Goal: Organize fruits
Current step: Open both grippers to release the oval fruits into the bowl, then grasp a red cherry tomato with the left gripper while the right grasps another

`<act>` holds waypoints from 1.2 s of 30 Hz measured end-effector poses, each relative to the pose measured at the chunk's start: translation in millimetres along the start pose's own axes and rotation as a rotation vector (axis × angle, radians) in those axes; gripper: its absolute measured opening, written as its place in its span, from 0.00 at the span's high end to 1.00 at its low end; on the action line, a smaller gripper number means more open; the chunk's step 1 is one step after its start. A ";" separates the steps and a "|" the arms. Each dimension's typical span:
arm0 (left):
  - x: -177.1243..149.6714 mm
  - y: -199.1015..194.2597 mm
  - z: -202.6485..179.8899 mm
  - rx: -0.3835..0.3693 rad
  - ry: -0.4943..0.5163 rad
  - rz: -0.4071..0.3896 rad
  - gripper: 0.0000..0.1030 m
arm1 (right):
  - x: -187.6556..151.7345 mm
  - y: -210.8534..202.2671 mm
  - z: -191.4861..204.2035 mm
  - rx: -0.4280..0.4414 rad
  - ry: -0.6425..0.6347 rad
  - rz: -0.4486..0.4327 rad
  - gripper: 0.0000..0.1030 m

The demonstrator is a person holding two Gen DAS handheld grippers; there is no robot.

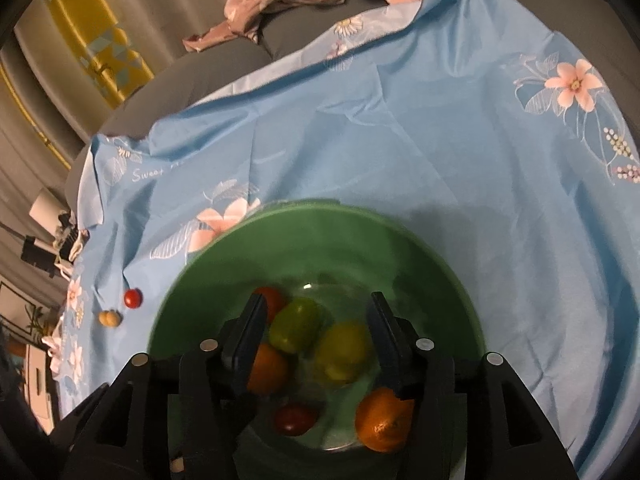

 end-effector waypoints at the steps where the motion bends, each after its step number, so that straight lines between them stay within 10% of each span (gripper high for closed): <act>1: -0.1 -9.8 3.0 0.001 -0.004 -0.016 0.33 | 0.7 -2.6 -0.4 0.004 0.007 -0.009 0.49; 17: -5.8 -153.1 176.0 0.379 -0.235 -0.205 0.25 | -0.9 -49.9 60.6 0.157 -0.084 -0.154 0.49; 36: 34.4 -32.7 233.8 0.176 -0.289 0.004 0.59 | -60.0 14.7 198.2 0.106 -0.469 0.031 0.55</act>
Point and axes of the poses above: each gripper's, at about its wrist camera, not at the fingertips, and y roughly the way its jaws point, z to its left, x to its top, the point moved 3 cm from there along y, roughly the way its jaws point, and after that the axes turned 11 degrees about -x, right-handed, at the moved point
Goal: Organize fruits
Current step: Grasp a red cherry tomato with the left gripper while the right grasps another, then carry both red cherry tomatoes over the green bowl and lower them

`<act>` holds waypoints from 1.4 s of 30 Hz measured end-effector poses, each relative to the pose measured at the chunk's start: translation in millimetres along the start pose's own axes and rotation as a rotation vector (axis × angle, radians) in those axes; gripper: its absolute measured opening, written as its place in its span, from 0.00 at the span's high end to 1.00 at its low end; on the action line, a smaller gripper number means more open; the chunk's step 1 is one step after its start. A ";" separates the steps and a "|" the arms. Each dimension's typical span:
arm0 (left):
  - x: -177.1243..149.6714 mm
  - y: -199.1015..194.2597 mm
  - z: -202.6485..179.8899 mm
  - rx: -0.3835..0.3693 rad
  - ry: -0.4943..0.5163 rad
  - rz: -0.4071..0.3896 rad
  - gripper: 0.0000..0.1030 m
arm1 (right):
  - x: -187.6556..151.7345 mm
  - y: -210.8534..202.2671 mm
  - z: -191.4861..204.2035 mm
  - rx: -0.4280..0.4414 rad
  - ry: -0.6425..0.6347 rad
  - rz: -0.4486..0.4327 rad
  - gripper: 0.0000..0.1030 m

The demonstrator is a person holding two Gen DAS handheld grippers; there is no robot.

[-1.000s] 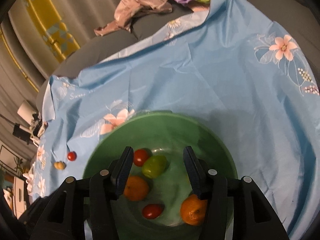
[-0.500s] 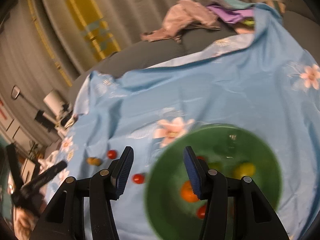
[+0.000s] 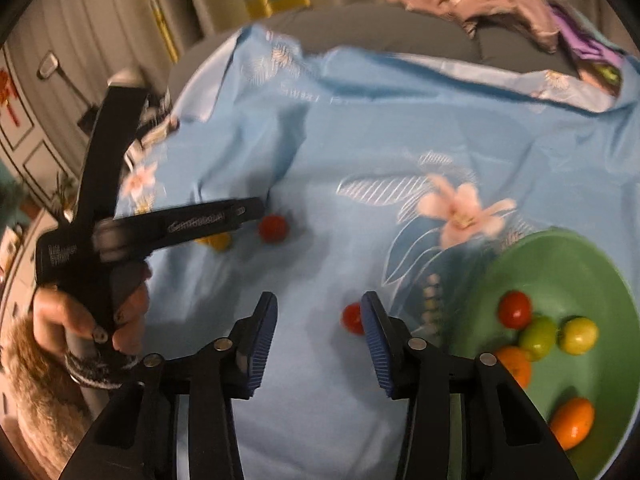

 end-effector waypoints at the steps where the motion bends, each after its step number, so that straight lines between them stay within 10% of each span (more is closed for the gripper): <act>1: -0.5 5.1 1.1 -0.002 -0.006 0.010 0.59 | -0.1 6.6 1.9 -0.025 -0.010 0.015 0.55; 29: 1.5 -6.8 -12.9 0.070 0.075 -0.021 0.74 | -7.0 46.7 20.9 -0.393 -0.181 0.059 0.58; 42: -6.2 -72.4 -19.7 0.102 0.078 -0.141 0.74 | -8.3 56.1 15.5 -0.198 -0.088 0.108 0.72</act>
Point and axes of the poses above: each gripper's, at about its wrist camera, not at the fingertips, and y roughly the way its jaws point, z to its left, x to its top, the point moved 3 cm from there along y, roughly the way its jaws point, and after that the axes turned 11 degrees about -x, right-handed, at the moved point
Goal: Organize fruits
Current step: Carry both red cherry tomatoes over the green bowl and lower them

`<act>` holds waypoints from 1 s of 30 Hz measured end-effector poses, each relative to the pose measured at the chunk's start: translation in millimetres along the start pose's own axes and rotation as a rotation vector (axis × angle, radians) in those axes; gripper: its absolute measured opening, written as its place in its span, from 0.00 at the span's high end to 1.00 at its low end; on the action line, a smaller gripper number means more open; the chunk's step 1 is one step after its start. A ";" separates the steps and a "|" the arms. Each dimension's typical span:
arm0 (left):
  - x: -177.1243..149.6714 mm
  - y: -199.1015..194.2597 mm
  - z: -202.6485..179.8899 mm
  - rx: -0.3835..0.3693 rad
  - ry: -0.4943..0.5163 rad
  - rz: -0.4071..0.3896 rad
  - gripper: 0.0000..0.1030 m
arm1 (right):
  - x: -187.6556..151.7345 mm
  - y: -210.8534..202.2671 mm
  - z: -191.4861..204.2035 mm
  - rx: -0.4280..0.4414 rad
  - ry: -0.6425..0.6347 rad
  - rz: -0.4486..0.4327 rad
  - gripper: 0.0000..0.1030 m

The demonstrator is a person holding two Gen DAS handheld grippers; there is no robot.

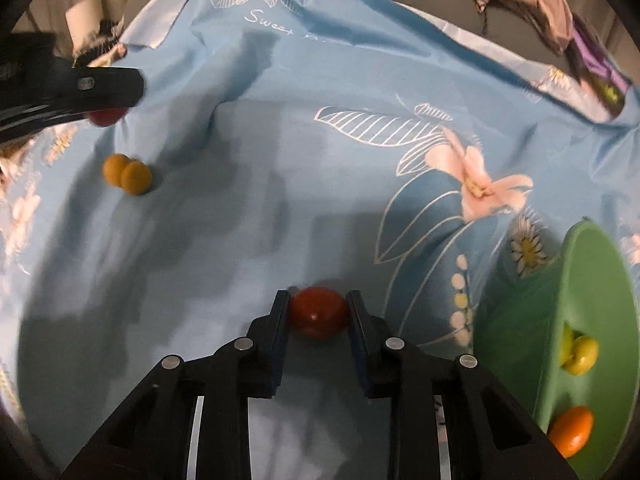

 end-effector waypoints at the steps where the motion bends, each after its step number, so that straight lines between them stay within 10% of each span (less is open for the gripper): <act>1: -1.6 -6.1 -0.6 0.005 -0.002 -0.011 0.74 | -0.2 -1.5 -0.4 0.017 0.006 -0.002 0.72; 15: -86.6 -48.5 4.7 0.037 -0.047 -0.038 0.74 | -1.4 -66.5 -19.2 0.300 0.112 -0.139 0.72; 30: -90.2 -63.4 -54.4 -0.079 0.091 -0.084 0.74 | -33.7 -109.3 -79.0 0.333 0.262 -0.248 0.72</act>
Point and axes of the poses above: each gripper's, at about its wrist camera, not at the fingertips, and y roughly the way its jaws point, z to its left, x to its top, the point moved 3 cm from there along y, roughly the way its jaws point, and after that the axes turned 11 degrees about -x, right-handed, at the moved point
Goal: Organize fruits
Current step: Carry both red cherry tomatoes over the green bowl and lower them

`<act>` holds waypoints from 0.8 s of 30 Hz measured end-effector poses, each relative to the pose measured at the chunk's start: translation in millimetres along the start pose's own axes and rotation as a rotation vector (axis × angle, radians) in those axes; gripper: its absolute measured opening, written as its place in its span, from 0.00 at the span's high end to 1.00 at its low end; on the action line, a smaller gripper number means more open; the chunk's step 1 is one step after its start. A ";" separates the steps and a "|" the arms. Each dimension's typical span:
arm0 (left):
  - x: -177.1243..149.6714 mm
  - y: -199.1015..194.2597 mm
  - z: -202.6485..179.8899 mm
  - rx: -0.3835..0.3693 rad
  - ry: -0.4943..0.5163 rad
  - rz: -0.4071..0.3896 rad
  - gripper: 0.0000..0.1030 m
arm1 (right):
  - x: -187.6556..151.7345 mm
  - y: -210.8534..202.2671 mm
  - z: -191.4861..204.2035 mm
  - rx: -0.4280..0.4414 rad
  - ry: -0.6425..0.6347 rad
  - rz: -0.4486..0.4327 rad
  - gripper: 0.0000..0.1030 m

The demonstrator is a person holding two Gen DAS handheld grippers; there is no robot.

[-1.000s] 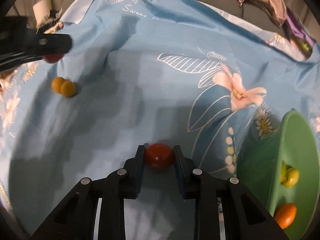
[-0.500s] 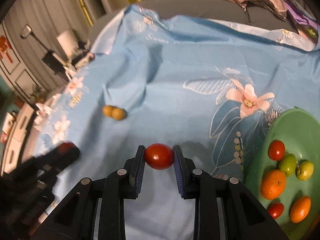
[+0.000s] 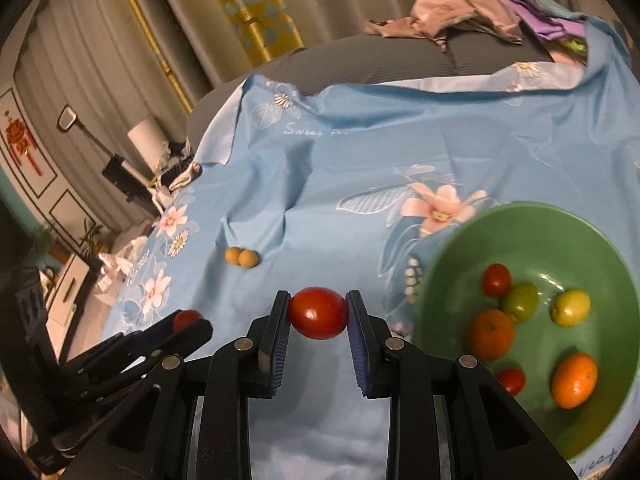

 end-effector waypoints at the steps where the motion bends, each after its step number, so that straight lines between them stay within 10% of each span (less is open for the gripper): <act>1: 2.0 0.0 -3.8 0.000 0.011 -0.005 0.74 | 1.4 -2.9 -3.7 -0.006 0.009 -0.010 0.72; 24: 19.9 65.8 -141.2 -0.166 0.168 0.069 0.74 | 2.8 -56.4 -128.5 -0.091 0.297 -0.150 0.71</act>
Point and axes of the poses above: each gripper's, at about its wrist camera, not at the fingertips, and y roughly the way its jaws point, z to its left, x to its top, the point moved 3 cm from there along y, roughly the way its jaws point, and after that the axes turned 11 degrees about -x, right-handed, at the moved point
